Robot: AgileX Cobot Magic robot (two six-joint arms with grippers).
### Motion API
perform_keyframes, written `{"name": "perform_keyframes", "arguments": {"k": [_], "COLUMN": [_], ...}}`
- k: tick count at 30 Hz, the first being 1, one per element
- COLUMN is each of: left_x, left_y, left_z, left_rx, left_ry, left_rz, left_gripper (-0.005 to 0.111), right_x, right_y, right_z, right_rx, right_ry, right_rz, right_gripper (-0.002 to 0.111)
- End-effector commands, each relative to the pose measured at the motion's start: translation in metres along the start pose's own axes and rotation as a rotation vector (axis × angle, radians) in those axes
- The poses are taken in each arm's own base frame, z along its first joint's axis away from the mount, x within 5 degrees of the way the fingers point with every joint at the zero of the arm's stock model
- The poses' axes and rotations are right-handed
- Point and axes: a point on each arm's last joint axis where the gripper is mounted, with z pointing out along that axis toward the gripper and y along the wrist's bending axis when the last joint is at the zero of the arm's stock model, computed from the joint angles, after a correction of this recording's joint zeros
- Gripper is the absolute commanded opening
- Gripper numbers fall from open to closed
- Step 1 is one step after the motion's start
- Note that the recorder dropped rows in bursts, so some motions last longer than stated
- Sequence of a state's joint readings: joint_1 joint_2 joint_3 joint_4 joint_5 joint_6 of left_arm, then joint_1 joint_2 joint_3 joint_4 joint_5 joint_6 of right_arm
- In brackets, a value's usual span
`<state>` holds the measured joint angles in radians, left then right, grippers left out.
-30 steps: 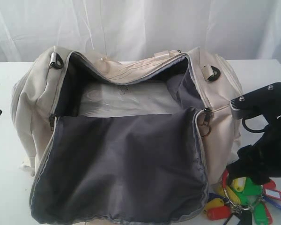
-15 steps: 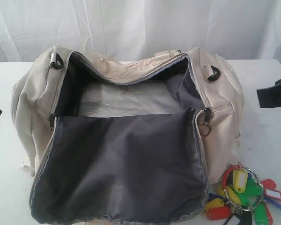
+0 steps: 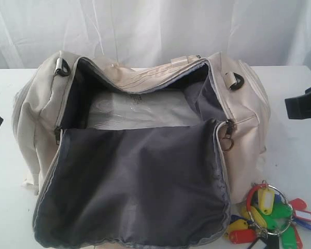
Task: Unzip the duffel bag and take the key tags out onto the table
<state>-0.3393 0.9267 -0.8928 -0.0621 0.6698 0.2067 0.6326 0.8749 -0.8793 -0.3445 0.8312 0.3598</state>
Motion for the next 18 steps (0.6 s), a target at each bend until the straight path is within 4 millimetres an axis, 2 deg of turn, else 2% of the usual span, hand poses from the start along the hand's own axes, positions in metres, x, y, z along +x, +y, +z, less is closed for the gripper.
{"name": "perform_keyframes", "arguments": {"k": [1, 18], "left_x": [0.0016, 0.0026], "left_y": [-0.0017, -0.0009], "left_z": [-0.0008, -0.0034], "left_rx": [0.010, 0.002], "left_ry": [-0.001, -0.009], "left_rz": [-0.003, -0.005], "left_gripper": [0.000, 0.000], "right_x": [-0.0022, -0.0022], "right_y": [-0.0017, -0.0017], "right_z": [-0.0026, -0.0026], "right_rx": [0.006, 0.006], "right_ry": [-0.021, -0.021], "right_rz": [0.005, 0.005], "right_gripper": [0.000, 0.000]}}
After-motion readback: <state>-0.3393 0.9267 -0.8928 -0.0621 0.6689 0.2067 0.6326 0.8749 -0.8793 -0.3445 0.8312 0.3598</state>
